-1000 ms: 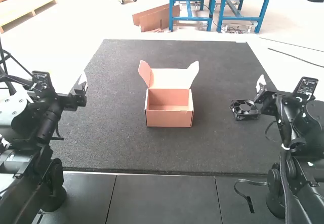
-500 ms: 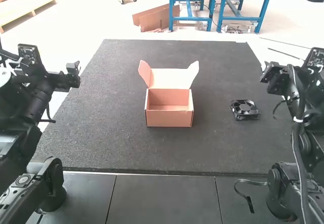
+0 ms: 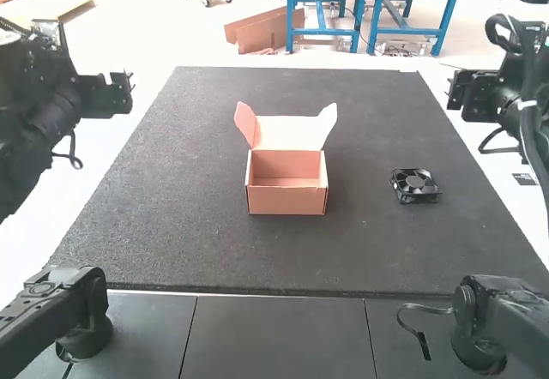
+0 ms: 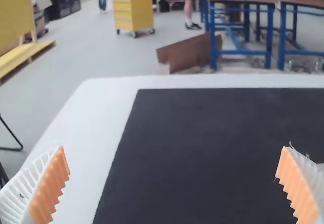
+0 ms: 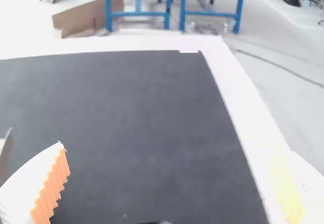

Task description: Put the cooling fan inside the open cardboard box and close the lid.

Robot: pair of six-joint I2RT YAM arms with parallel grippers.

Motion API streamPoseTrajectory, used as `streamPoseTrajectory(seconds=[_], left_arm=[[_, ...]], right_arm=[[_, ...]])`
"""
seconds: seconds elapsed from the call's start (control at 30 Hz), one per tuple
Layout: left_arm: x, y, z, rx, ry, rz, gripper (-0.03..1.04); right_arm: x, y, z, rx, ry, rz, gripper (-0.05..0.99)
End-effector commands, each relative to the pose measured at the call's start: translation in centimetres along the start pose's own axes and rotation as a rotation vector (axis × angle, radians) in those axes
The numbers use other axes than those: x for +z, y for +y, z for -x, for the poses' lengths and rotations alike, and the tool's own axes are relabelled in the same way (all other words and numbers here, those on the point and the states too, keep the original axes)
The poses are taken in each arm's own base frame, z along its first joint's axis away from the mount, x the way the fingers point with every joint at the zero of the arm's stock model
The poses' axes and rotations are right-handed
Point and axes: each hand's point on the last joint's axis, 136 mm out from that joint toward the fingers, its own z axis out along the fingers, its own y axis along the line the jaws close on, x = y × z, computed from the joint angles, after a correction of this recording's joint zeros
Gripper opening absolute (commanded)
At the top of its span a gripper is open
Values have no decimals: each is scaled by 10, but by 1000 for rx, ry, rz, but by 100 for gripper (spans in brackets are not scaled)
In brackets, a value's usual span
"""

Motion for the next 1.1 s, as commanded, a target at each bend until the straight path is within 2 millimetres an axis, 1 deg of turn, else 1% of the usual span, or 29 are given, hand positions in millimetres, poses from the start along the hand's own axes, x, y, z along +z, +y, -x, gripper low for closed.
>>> streamPoseTrajectory(seconds=[0.0, 0.07, 0.17, 0.23, 0.3, 0.37, 0.4, 0.47, 0.6, 0.63, 0.73, 0.83, 0.9, 0.93, 1.07], left_arm=[[4, 0, 26, -89, -1, -2, 97], [8, -2, 26, -90, 39, -11, 97], [10, -15, 24, -88, 94, -83, 97], [9, -30, 18, -91, 140, -162, 97], [9, -34, 17, -92, 156, -186, 97], [12, -37, 6, -88, 208, -192, 97], [12, -39, 3, -87, 224, -199, 97], [12, -45, -9, -84, 286, -216, 97], [12, -57, -22, -74, 349, -251, 97], [12, -58, -23, -70, 353, -251, 97], [14, -51, -25, 10, 342, -205, 97], [17, -46, -26, 49, 335, -174, 97], [19, -44, -26, 56, 332, -156, 97], [21, -42, -26, 59, 332, -144, 97], [27, -39, -35, 64, 367, -125, 97]], right_arm=[[4, -10, 14, -24, 22, -41, 91], [8, -11, 7, -35, 92, -44, 91], [12, -10, -9, -79, 206, -33, 91], [13, -12, -14, -82, 248, -45, 91], [15, -16, -15, -86, 275, -65, 90], [17, -17, -20, -91, 318, -58, 90], [19, -11, -28, -88, 352, -26, 90], [22, -9, -41, -98, 412, -6, 90], [29, -10, -67, -232, 544, 37, 90], [29, -10, -75, -253, 585, 49, 90], [32, -9, -85, -257, 651, 62, 90], [40, -8, -89, -255, 664, 69, 90], [43, -6, -97, -248, 686, 85, 90], [50, -6, -96, -236, 675, 77, 90], [66, -16, -120, -159, 757, 53, 90]])
